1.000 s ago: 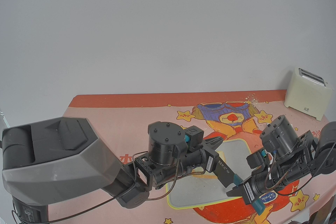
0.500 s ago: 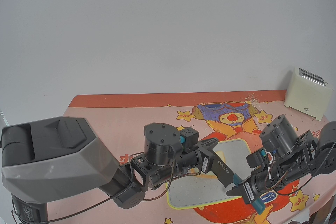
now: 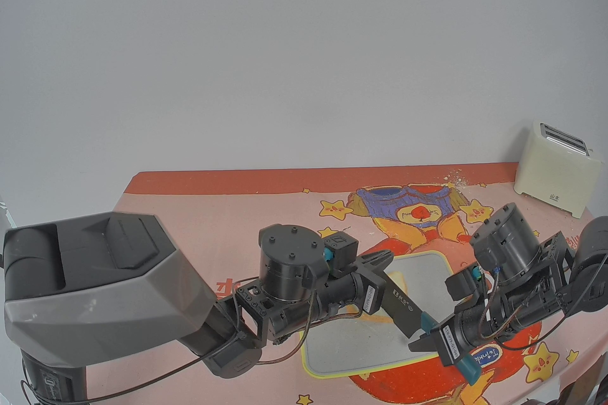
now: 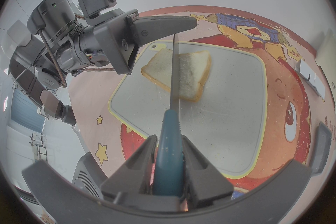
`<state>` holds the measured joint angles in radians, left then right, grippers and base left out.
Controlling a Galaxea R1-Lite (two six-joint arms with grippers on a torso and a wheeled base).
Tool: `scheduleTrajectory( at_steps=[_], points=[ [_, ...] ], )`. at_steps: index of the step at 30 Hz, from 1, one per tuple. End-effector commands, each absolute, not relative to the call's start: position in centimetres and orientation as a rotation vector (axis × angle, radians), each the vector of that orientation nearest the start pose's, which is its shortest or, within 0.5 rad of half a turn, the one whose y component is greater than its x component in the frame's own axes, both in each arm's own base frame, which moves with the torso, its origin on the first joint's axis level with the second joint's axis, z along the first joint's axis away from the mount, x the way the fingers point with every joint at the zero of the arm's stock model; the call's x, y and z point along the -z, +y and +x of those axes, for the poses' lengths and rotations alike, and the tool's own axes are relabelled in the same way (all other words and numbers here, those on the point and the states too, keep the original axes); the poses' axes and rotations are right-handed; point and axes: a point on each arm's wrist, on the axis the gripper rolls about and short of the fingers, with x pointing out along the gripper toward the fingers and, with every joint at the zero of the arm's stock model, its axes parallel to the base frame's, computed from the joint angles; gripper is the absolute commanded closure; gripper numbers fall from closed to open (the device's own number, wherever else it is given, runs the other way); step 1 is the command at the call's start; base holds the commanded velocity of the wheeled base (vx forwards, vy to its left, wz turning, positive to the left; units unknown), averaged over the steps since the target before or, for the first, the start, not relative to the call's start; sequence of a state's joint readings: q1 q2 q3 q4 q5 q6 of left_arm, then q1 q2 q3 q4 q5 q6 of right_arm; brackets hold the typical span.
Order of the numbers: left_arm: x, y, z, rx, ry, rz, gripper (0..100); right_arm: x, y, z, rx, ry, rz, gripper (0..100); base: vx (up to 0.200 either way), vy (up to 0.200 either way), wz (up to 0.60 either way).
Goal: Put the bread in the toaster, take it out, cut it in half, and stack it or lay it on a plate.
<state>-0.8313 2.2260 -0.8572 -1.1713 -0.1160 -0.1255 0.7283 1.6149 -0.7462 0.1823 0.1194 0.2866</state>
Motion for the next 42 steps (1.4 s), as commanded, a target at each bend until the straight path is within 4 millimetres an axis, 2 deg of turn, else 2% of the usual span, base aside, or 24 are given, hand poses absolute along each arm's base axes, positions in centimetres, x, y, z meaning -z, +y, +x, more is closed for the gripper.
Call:
scheduleTrajectory(
  at_steps=[1, 16, 36, 42],
  points=[
    [-5.8, -29.1, 26.2, 0.931, 0.265, -0.039, 100, -12.9, 15.9, 17.4, -0.613, 1.111, -0.073, 100, 0.000, 0.000, 0.00],
    [-5.6, -29.0, 26.2, 0.928, 0.273, -0.038, 100, -13.8, 16.4, 17.9, -0.625, 1.074, -0.060, 100, 0.000, 0.000, 0.00],
    [-6.8, -29.0, 26.0, 0.936, 0.244, -0.049, 100, -12.3, 16.4, 17.8, -0.606, 1.136, -0.085, 100, 0.000, 0.000, 0.00],
    [-6.5, -28.9, 26.0, 0.935, 0.253, -0.046, 100, -12.3, 16.3, 17.8, -0.607, 1.134, -0.084, 100, 0.000, 0.000, 0.00]
  ],
)
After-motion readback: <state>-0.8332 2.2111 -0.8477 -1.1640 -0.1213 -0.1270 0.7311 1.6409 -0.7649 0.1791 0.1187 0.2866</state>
